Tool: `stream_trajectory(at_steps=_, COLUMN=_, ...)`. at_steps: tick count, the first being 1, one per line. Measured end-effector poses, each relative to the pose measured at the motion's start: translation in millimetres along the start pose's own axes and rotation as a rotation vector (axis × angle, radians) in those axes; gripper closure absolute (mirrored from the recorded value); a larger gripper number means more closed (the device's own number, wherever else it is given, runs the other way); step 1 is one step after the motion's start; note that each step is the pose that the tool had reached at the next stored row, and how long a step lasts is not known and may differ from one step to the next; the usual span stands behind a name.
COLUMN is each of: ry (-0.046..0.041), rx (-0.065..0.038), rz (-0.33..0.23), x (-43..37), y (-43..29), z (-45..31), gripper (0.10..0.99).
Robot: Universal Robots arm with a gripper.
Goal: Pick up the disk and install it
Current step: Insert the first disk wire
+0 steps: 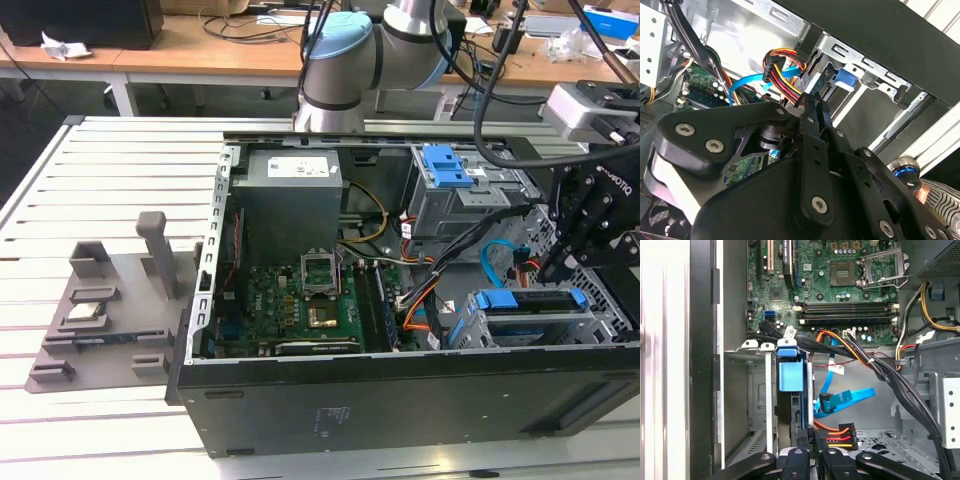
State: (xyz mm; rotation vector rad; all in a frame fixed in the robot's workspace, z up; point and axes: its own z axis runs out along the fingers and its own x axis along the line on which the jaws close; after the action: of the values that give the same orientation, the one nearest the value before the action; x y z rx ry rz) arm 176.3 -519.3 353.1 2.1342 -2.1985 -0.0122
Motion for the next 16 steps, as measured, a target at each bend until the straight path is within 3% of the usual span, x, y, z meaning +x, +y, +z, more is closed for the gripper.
stream_trajectory(at_steps=16, ry=0.0000, rx=0.000, rz=0.000, x=12.3, y=-0.6, z=5.1, gripper=0.922)
